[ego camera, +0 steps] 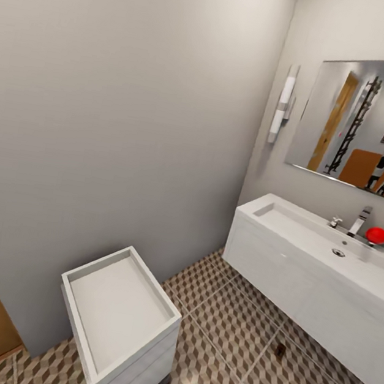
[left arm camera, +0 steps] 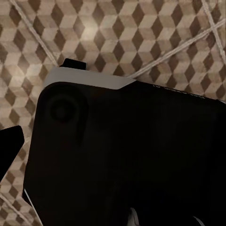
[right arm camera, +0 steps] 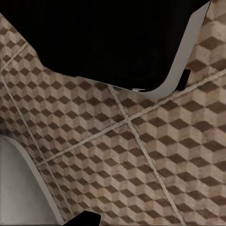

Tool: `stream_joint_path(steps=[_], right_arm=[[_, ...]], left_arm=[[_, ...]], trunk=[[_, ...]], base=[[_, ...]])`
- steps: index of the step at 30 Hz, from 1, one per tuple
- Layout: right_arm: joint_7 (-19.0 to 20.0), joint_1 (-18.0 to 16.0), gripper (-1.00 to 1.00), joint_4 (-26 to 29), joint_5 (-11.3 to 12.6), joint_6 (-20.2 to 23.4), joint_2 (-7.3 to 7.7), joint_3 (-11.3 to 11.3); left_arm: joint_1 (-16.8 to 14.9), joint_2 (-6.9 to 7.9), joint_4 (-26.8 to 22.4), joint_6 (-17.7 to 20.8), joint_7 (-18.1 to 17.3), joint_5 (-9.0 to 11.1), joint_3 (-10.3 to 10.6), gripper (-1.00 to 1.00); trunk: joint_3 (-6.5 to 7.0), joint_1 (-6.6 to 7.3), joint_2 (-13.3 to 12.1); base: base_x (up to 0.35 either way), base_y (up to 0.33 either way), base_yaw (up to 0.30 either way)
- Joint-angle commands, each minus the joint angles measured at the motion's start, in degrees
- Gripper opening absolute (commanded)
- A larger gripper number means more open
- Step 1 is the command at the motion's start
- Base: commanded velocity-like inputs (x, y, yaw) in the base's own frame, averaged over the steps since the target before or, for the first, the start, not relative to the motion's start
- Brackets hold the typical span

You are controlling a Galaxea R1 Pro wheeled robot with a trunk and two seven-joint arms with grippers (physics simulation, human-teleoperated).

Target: Take the four mousetraps from the cabinet in the bathroom and place them on the bathroom floor. Make sure all four end up on the same floor surface, and ensure that at least two of them are either under or directly next to the same bathroom sink.

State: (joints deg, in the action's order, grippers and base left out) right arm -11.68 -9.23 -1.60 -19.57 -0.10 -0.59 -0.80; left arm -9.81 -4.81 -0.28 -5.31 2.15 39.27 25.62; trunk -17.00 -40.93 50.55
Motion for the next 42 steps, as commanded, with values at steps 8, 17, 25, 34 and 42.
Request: stream_joint_path(steps=[8, 17, 25, 34, 42], right_arm=[[-0.28, -0.08, 1.00, -0.16, -0.62, -0.07, -0.15, -0.16], [-0.25, -0.08, 1.00, -0.16, -0.57, -0.13, -0.13, -0.24], [-0.27, -0.08, 1.00, -0.16, -0.45, 0.00, -0.12, -0.32], [-0.23, -0.08, 1.00, -0.16, -0.43, -0.13, -0.12, -0.37], [-0.20, -0.08, 1.00, -0.16, -0.33, -0.11, -0.12, -0.42]], left_arm=[[-0.03, -0.02, 0.02, -0.13, 0.22, 0.28, 0.48, 1.00], [-0.03, -0.02, 0.02, -0.06, 0.22, 0.28, 0.48, 1.00], [-0.03, -0.02, 0.02, -0.08, 0.22, 0.28, 0.48, 1.00], [-0.03, -0.02, 0.02, -0.10, 0.22, 0.28, 0.48, 1.00], [-0.03, -0.02, 0.02, -0.09, 0.22, 0.28, 0.48, 1.00]], trunk=[[-0.07, 0.00, 0.05], [-0.07, 0.00, 0.05], [-0.07, 0.00, 0.05], [-0.07, 0.00, 0.05], [-0.07, 0.00, 0.05]], base=[[0.000, 0.000, 0.295], [0.000, 0.000, 0.277], [0.000, 0.000, 0.088], [0.000, 0.000, 0.028], [0.000, 0.000, 0.171]])
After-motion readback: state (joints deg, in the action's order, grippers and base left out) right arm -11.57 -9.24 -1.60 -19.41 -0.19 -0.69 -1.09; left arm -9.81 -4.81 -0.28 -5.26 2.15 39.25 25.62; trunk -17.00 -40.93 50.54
